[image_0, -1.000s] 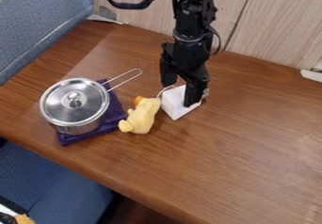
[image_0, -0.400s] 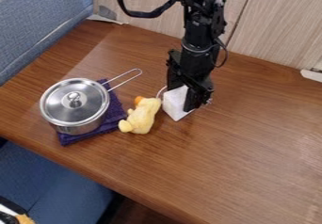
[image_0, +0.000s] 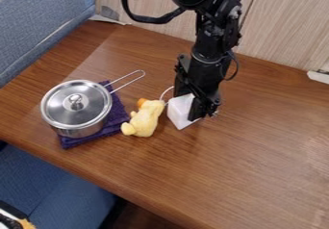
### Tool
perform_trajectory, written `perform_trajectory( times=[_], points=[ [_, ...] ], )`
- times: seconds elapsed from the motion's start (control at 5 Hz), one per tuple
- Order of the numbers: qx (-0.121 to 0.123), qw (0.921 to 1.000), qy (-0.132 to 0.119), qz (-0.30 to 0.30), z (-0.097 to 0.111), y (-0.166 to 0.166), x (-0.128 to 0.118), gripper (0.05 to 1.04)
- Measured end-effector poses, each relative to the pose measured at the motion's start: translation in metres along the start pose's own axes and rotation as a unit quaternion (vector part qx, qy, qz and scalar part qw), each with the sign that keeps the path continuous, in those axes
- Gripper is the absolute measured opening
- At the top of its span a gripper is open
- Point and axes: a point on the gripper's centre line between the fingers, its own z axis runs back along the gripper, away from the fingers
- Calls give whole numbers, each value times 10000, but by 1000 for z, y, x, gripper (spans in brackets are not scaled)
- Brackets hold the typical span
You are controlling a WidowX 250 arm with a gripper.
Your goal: Move the white object to top left side on the table
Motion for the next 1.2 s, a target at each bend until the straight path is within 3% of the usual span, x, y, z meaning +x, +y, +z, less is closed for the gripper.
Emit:
perform_trajectory(
  times=[0.2, 0.4, 0.6, 0.8, 1.2],
  points=[
    [-82, 9998, -26, -158, 2, -2, 2, 656],
    [-137, 9993, -316, -115, 22, 15, 12, 656],
    [-379, 9957, -830, 128, 47, 51, 25, 656],
    [-415, 9927, -1127, 136, 62, 79, 33, 656],
    [-384, 9950, -870, -294, 34, 124, 45, 656]
  ],
)
